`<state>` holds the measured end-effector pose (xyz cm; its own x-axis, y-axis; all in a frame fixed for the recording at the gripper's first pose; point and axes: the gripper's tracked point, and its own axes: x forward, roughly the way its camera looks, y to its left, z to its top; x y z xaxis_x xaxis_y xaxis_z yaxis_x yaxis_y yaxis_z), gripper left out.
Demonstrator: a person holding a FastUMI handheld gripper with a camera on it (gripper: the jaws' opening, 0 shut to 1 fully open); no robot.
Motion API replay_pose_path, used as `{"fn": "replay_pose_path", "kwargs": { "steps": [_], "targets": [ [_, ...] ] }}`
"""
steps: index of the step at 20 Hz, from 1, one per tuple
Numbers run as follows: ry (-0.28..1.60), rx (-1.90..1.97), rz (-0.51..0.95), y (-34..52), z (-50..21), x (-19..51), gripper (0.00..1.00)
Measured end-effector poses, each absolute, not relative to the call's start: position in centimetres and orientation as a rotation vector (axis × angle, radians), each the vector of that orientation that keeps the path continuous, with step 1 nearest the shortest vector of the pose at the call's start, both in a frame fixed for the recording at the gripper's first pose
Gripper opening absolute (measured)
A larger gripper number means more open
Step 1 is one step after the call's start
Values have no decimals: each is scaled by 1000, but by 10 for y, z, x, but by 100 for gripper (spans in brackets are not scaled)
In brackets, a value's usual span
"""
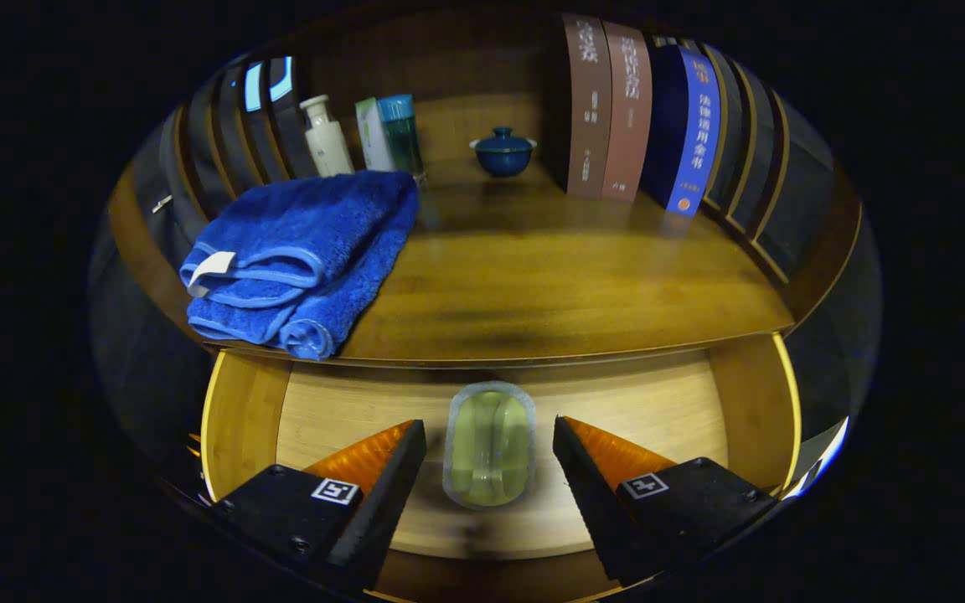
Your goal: Pull open the drawer, take out the items inside it, and place them on the countertop above the cabinet.
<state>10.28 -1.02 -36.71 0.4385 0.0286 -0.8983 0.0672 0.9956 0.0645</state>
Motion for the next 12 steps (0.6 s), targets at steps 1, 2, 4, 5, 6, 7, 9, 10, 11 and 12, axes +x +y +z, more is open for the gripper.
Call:
{"fn": "replay_pose_path", "kwargs": {
  "steps": [1, 2, 4, 5, 6, 7, 9, 10, 11, 12],
  "targets": [
    [1141, 93, -28, -12, -373, 104, 96],
    [1158, 84, -33, -13, -380, 104, 97],
    [1180, 77, -31, -13, -390, 106, 90],
    [1200, 77, -36, -14, -393, 106, 84],
    [1221, 82, -39, -14, -398, 104, 78],
    [1242, 85, -35, -14, -401, 103, 72],
    [1270, 94, -34, -13, -407, 101, 64],
    [1267, 87, -44, -16, -410, 104, 56],
    [1265, 84, -38, -15, -404, 104, 49],
    [1275, 79, -32, -14, -409, 102, 48]
  ]
}}
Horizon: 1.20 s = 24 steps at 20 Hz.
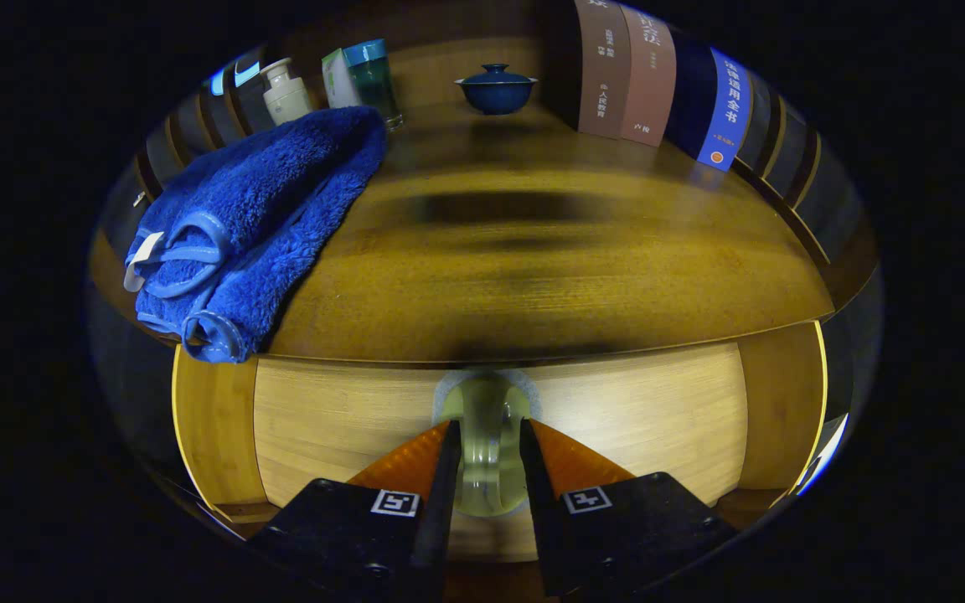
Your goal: Pull open the drawer, take out the items inside it, and place them on the countertop above the cabinet.
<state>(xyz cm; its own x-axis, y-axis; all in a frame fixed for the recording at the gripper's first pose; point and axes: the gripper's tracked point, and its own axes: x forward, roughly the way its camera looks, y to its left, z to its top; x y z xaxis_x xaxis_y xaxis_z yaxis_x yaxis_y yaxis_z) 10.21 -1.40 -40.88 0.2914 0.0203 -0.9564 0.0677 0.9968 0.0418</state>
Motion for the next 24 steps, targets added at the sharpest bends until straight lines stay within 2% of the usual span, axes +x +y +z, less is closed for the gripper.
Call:
{"fn": "replay_pose_path", "kwargs": {
  "steps": [3, 4, 19, 24],
  "targets": [
    [1323, 71, -42, -15, -421, 92, 47],
    [1319, 73, -32, -14, -419, 97, 18],
    [1232, 88, 19, -12, -393, 89, 19],
    [1099, 136, 23, -19, -332, 68, 18]
  ]
}}
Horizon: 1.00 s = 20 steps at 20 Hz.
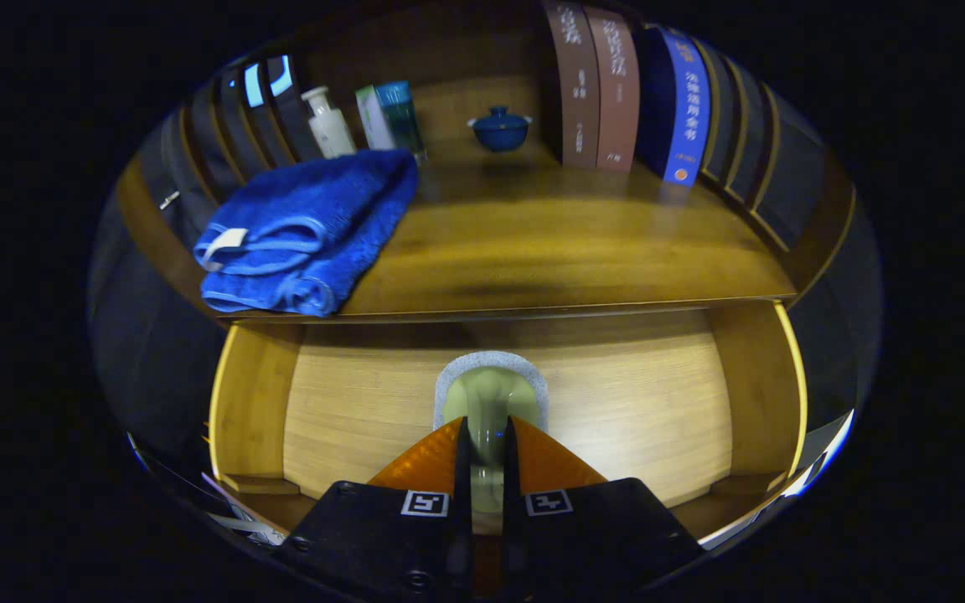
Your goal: Pull open the drawer, take out the items inside it, and place them on the countertop above the cabinet.
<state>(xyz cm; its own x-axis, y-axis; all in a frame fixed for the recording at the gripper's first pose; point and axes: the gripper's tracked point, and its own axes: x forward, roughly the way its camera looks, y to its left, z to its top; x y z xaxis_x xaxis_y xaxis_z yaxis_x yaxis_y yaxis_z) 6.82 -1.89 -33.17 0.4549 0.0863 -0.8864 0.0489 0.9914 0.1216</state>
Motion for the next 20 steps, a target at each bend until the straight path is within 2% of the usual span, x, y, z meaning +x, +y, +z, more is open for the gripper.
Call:
{"fn": "replay_pose_path", "kwargs": {
  "steps": [5, 8, 14, 20],
  "targets": [
    [852, 136, 28, -30, -237, 95, 18],
    [777, 126, 20, -34, -227, 128, 18],
    [773, 181, 1, -40, -240, 214, 18],
    [890, 188, -10, -47, -280, 258, 19]
  ]
}}
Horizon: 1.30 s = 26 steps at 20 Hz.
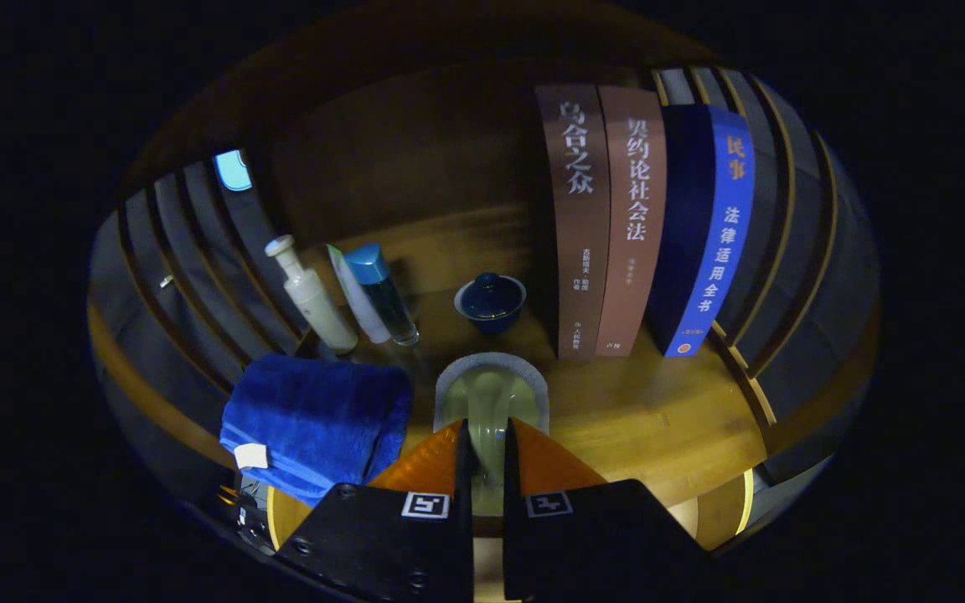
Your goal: Pull open the drawer, take out the items inside it, and place them on the countertop above the cabinet.
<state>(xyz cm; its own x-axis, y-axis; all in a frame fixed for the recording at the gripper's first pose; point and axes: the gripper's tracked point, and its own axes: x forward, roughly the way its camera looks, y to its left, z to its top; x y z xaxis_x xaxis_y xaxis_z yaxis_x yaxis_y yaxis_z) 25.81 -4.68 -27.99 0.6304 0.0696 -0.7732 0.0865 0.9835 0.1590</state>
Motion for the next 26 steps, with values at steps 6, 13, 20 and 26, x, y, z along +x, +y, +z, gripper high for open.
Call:
{"fn": "replay_pose_path", "kwargs": {
  "steps": [6, 13, 20, 26],
  "targets": [
    [957, 155, -7, -43, -302, 277, 18],
    [927, 207, -2, -40, -304, 279, 63],
    [903, 197, -25, -45, -294, 256, 100],
    [726, 143, -18, -41, -232, 202, 100]
  ]
}}
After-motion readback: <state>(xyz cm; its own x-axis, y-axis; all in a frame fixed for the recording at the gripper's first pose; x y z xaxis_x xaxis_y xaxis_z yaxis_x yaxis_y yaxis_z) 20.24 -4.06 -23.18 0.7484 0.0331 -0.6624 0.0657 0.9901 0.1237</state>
